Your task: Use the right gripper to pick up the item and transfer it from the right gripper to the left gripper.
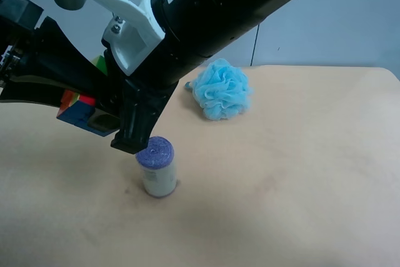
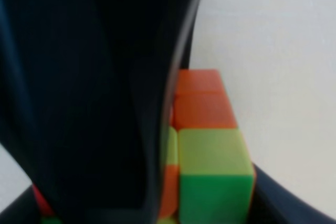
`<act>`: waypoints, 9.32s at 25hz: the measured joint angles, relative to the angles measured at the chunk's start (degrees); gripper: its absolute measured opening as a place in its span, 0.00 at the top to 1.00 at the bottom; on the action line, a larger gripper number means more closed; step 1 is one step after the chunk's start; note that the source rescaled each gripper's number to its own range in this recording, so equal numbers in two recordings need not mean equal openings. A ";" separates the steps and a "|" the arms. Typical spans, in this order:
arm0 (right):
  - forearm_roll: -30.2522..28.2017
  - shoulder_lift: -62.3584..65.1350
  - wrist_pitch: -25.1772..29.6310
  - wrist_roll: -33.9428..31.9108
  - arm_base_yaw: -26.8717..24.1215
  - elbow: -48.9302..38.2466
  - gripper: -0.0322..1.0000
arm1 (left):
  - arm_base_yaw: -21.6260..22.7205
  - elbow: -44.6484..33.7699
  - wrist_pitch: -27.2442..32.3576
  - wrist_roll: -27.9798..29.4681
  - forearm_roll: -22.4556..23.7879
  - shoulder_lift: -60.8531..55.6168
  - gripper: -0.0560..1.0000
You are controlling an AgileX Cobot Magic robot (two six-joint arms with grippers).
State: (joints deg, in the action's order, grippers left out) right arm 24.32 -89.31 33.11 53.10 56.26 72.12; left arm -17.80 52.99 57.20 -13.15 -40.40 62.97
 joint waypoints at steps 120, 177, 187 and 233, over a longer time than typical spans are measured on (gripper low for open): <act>-21.13 89.43 28.30 -48.38 -44.21 -43.28 0.01 | 1.74 9.38 2.47 4.43 20.06 5.07 0.95; -21.13 89.43 28.30 -48.54 -44.21 -43.28 0.01 | 24.57 27.53 11.75 7.88 40.03 21.04 0.01; -21.13 89.43 28.30 -48.54 -44.21 -43.28 0.01 | 24.57 17.06 12.11 9.16 40.03 -2.45 0.00; -21.08 89.43 28.30 -48.54 -44.21 -43.28 0.01 | 24.57 -23.79 3.83 12.71 40.40 -63.29 0.00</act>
State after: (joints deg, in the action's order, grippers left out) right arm 3.23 0.13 61.40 4.56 12.05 28.85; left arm 6.77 29.19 61.03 -0.44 0.00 -0.32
